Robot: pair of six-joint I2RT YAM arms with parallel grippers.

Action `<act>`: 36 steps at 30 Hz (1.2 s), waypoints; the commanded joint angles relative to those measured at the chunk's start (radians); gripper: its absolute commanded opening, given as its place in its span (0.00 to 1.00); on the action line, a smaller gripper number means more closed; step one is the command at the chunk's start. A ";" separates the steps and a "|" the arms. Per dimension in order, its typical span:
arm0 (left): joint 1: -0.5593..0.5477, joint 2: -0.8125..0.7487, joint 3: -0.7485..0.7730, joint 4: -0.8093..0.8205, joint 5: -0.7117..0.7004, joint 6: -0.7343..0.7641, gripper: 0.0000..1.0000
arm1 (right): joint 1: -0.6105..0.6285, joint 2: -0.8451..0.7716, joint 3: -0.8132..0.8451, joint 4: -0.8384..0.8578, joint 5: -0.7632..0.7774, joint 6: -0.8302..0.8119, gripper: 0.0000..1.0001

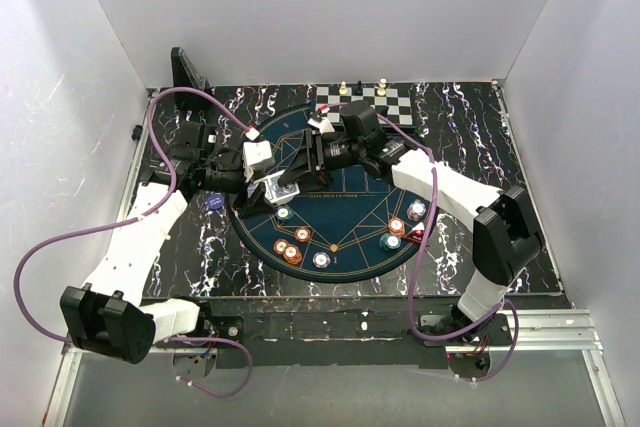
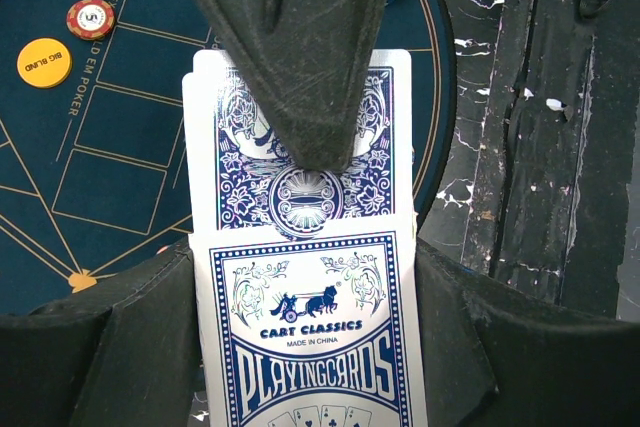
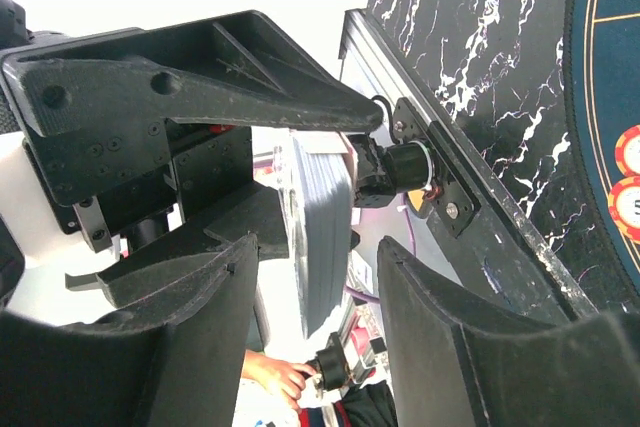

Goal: Distribute texas hold em gaming equipment

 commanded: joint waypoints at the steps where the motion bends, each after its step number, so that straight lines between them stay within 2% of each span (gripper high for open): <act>1: 0.000 -0.017 0.021 0.009 0.044 0.000 0.05 | 0.013 0.016 0.110 -0.100 0.005 -0.077 0.58; 9: 0.000 -0.015 0.026 0.008 0.047 -0.001 0.05 | 0.007 -0.015 0.072 -0.122 0.008 -0.102 0.38; 16: -0.001 -0.015 0.033 0.002 0.050 0.002 0.03 | -0.022 -0.055 0.024 -0.131 0.014 -0.116 0.30; 23: 0.000 -0.018 0.035 0.002 0.062 -0.001 0.00 | -0.052 -0.081 0.024 -0.191 0.026 -0.159 0.31; 36: -0.001 -0.021 0.038 0.002 0.070 -0.009 0.00 | -0.070 -0.109 0.006 -0.237 0.043 -0.185 0.32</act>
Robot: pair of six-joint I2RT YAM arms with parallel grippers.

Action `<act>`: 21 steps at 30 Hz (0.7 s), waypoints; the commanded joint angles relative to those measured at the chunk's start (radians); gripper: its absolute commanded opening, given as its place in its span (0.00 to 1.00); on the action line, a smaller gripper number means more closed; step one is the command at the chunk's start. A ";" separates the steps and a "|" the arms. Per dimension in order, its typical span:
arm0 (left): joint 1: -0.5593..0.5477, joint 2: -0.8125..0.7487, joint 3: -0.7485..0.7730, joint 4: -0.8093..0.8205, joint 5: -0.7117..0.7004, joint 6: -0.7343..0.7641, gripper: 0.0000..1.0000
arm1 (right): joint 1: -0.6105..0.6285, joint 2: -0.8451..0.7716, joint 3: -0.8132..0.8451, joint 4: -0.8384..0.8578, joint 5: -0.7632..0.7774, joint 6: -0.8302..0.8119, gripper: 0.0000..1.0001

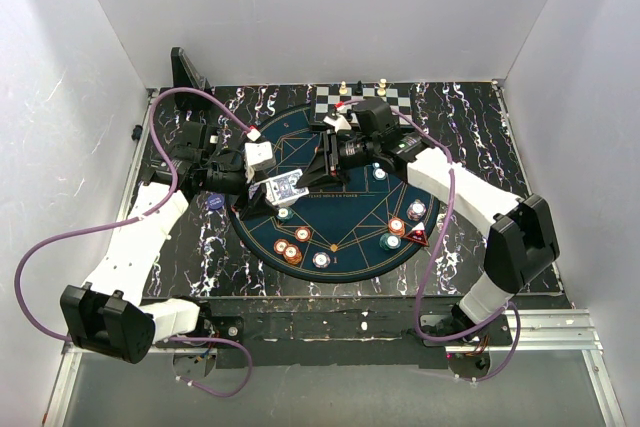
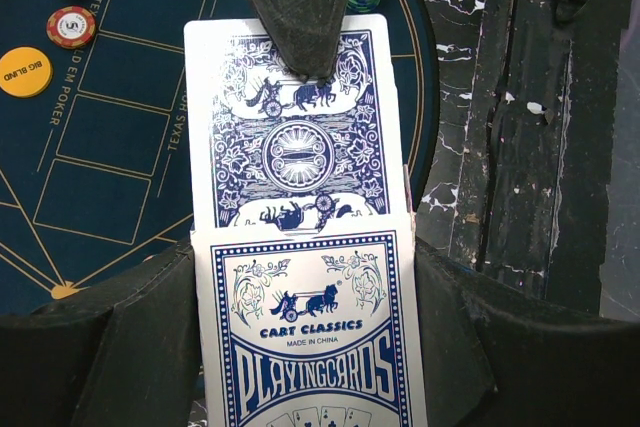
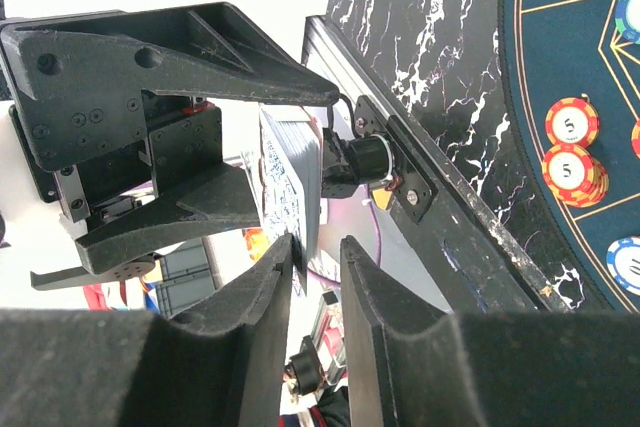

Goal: Distribute texas hold em gaming equipment

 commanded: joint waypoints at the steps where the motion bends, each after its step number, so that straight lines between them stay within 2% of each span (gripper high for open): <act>1: 0.004 -0.027 0.039 0.009 0.044 -0.001 0.00 | -0.014 -0.047 -0.014 -0.040 0.014 -0.035 0.31; 14: 0.004 -0.027 0.038 0.016 0.044 -0.003 0.00 | -0.061 -0.104 -0.052 -0.066 0.014 -0.046 0.24; 21: 0.006 -0.033 0.029 0.015 0.035 -0.003 0.00 | -0.073 -0.133 -0.049 -0.067 0.005 -0.040 0.18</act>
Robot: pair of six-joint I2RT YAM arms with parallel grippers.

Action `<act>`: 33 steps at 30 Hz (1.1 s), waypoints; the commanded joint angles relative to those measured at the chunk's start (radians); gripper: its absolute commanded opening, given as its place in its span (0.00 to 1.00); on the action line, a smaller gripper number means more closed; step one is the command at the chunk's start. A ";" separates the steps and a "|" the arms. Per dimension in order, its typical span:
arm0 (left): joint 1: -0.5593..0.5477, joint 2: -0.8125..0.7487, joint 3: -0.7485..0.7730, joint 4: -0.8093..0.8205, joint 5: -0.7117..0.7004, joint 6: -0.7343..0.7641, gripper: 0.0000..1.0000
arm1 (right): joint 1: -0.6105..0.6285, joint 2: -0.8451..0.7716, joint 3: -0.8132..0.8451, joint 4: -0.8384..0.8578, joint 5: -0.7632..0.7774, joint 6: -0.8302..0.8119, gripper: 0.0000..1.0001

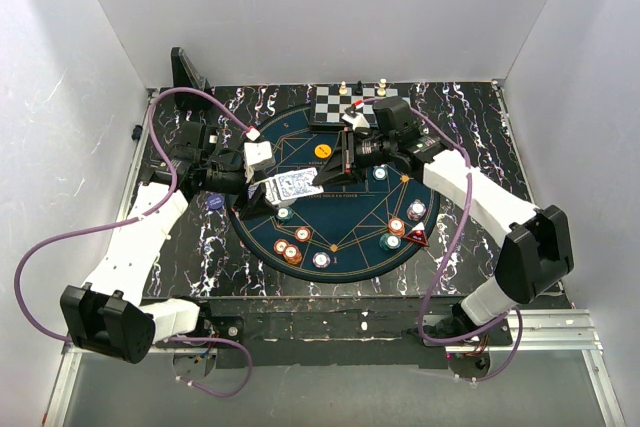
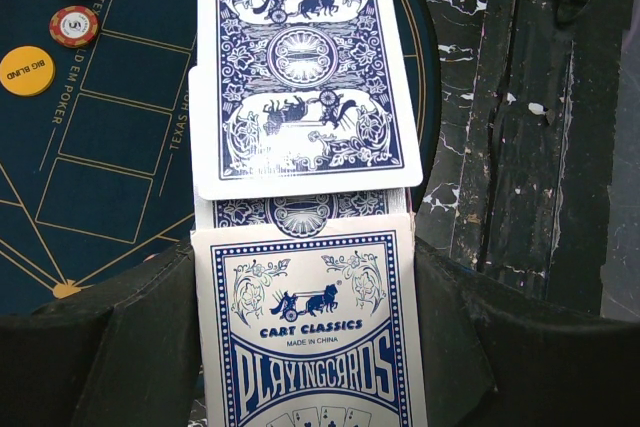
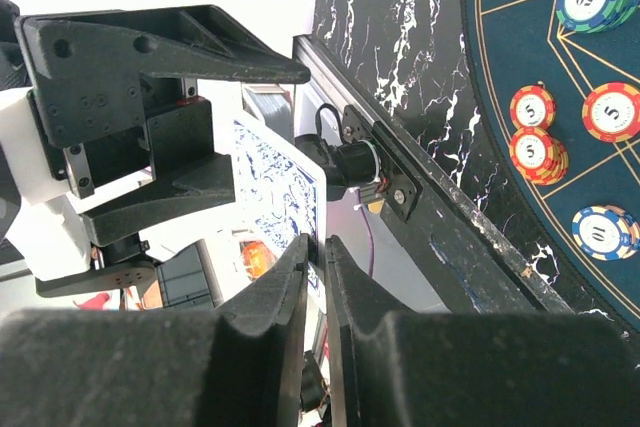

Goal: Distribute texas hold em gaming equipment

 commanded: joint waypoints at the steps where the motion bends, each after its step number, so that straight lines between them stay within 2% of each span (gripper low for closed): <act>1: 0.003 -0.031 0.028 0.014 0.033 -0.002 0.00 | -0.013 -0.060 -0.001 0.002 -0.013 -0.011 0.16; 8: 0.003 -0.036 0.016 0.012 0.024 0.004 0.00 | -0.048 -0.106 -0.010 0.057 -0.055 0.044 0.01; 20: 0.006 -0.042 0.013 -0.035 0.016 0.019 0.00 | -0.157 -0.100 -0.013 0.081 -0.089 0.052 0.01; 25: 0.007 -0.062 0.018 -0.075 0.013 0.028 0.00 | -0.176 0.023 0.037 0.080 -0.075 0.012 0.01; 28: 0.005 -0.074 0.033 -0.078 0.016 0.010 0.00 | -0.167 0.157 0.086 0.113 -0.073 0.021 0.01; 33: 0.007 -0.077 0.068 -0.077 0.025 -0.030 0.00 | -0.082 0.409 0.311 0.080 -0.056 0.006 0.01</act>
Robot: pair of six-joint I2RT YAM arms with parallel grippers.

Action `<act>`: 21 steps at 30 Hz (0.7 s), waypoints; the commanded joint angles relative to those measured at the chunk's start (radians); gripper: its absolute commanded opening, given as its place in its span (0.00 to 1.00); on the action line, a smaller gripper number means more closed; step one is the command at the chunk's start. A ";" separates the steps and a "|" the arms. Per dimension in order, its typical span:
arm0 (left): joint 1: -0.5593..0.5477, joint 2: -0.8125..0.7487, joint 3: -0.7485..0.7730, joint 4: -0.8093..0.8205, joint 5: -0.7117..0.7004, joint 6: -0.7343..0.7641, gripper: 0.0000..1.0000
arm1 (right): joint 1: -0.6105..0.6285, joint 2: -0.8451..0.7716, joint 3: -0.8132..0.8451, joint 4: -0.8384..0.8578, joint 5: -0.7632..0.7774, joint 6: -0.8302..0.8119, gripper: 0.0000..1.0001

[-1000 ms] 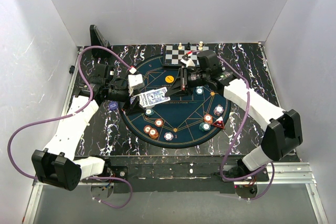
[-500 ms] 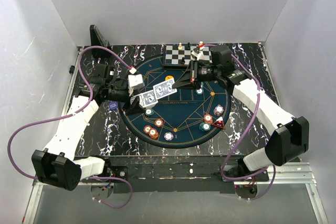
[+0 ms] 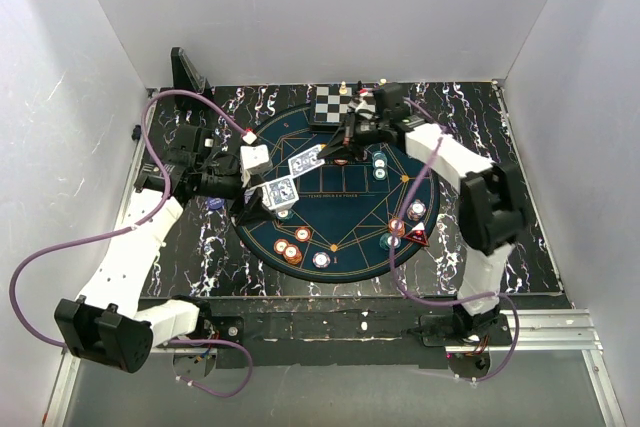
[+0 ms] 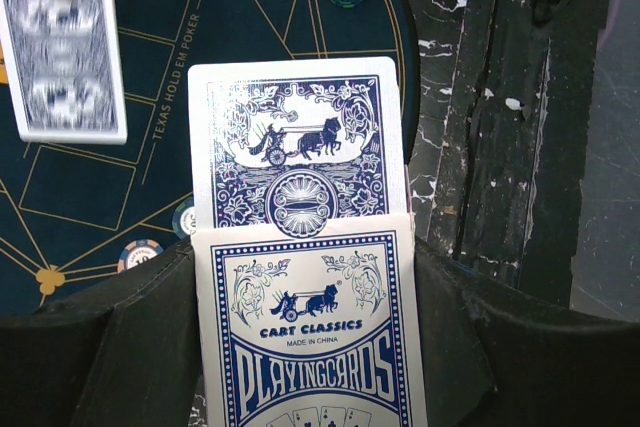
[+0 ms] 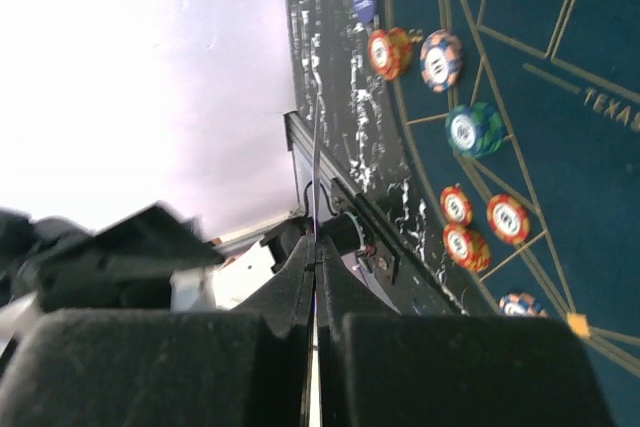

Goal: Distribute texas hold em gaming equipment

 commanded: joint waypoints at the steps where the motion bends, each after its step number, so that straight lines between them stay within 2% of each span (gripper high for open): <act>1: 0.007 -0.030 0.068 -0.004 0.035 -0.032 0.00 | 0.096 0.183 0.218 -0.019 0.011 -0.032 0.01; 5: 0.005 -0.033 0.072 -0.007 0.033 -0.035 0.00 | 0.159 0.332 0.371 -0.051 0.074 -0.030 0.01; 9: 0.005 -0.036 0.068 -0.013 0.038 -0.037 0.00 | 0.180 0.424 0.419 0.035 0.125 0.034 0.01; 14: 0.005 -0.040 0.063 -0.015 0.044 -0.040 0.00 | 0.228 0.547 0.535 0.036 0.165 0.065 0.01; 21: 0.005 -0.050 0.069 -0.018 0.049 -0.043 0.00 | 0.254 0.631 0.539 0.110 0.283 0.184 0.01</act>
